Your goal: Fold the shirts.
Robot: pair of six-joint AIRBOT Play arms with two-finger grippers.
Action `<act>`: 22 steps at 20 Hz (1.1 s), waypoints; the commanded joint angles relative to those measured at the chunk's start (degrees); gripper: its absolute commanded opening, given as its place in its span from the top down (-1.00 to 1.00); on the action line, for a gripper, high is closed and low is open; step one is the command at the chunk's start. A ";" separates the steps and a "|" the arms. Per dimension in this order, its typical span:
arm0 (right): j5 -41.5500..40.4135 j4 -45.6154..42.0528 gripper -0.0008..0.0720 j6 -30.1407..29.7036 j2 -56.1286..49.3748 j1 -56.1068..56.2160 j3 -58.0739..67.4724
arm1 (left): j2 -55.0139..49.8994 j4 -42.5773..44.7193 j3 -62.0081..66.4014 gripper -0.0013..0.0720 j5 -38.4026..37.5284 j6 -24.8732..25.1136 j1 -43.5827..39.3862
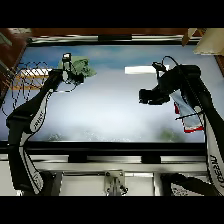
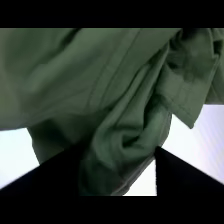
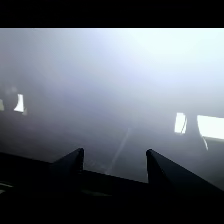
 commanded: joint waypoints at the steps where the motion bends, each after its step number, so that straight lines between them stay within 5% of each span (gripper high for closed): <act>1: -0.26 0.00 -0.40 -0.52 0.00 0.07 -0.02 | -0.46 -0.07 0.07 0.60 2.08 0.22 0.04; 2: -0.24 -0.02 -0.40 -0.52 0.00 0.07 -0.02 | -0.31 -0.07 0.09 0.88 1.57 0.13 0.04; 4: -0.24 0.70 -0.40 -0.46 0.00 0.07 -0.02 | 2.25 -0.04 0.11 0.89 -0.13 0.42 -0.20; 9: -2.27 1.40 -0.40 -1.90 0.48 0.00 0.15 | 21.51 -0.02 0.09 0.89 0.17 11.89 -3.41; 14: -14.03 -13.09 -0.40 -5.70 9.05 0.02 5.18 | 45.18 -0.04 -0.33 0.89 -15.06 11.63 -12.55; 18: -15.30 -31.45 -0.41 -5.99 22.49 0.00 6.36 | 54.99 -0.04 -9.27 0.89 -26.14 2.36 -27.47; 22: -15.30 -34.21 -0.40 -5.27 32.15 0.02 6.36 | 55.04 -0.02 -27.76 0.89 -13.05 -10.08 -47.47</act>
